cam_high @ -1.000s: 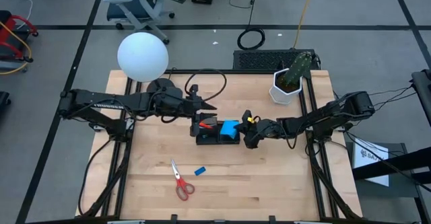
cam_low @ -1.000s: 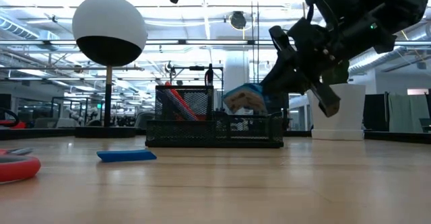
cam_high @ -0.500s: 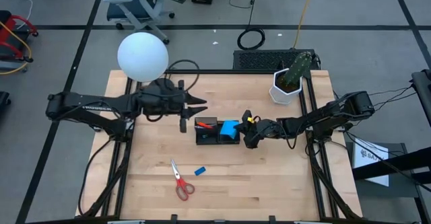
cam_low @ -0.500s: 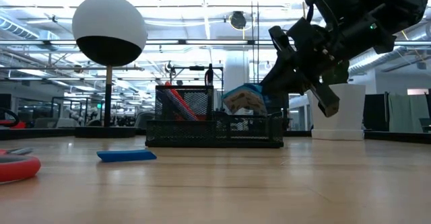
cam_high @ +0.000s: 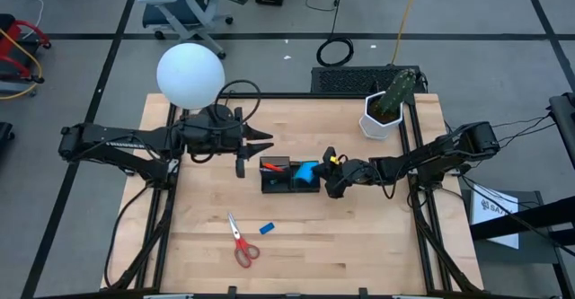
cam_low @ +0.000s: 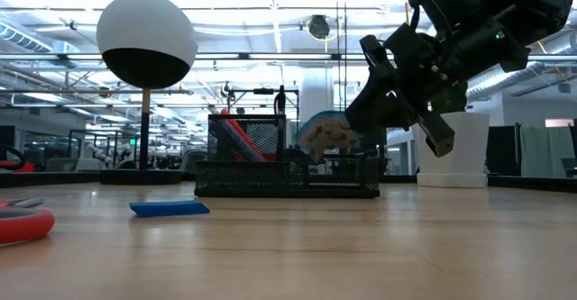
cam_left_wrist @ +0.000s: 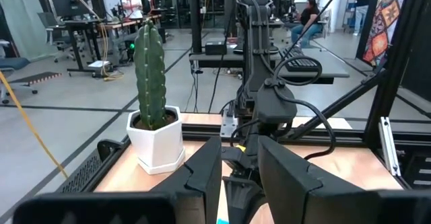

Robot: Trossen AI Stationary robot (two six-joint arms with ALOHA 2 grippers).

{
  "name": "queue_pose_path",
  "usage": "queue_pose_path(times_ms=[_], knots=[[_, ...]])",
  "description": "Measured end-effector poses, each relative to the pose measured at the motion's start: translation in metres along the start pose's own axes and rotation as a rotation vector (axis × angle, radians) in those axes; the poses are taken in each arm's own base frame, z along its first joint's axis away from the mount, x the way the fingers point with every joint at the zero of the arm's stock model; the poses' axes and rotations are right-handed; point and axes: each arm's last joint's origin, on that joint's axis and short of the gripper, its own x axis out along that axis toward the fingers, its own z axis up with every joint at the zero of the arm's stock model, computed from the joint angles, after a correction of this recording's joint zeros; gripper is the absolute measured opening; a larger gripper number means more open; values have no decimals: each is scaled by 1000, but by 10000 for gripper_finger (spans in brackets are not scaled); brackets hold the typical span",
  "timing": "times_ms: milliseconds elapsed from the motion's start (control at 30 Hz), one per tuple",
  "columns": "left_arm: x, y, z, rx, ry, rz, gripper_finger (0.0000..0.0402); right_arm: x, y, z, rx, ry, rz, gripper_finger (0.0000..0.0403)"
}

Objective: Pick and place office supplies into organizer
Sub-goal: Put the blue sticky notes into the black desk organizer, then put the blue eraser into the black desk organizer

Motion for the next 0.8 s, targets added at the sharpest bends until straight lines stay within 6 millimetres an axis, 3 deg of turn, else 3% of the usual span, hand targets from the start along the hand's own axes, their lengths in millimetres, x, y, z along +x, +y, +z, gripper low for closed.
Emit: queue_pose_path(times_ms=[367,800], knots=[[0,0,0,0,0,0,104,0,0,0,26,0,0,103],[0,0,0,-3,1,-1,104,-1,-6,5,84,-49,-65,99]])
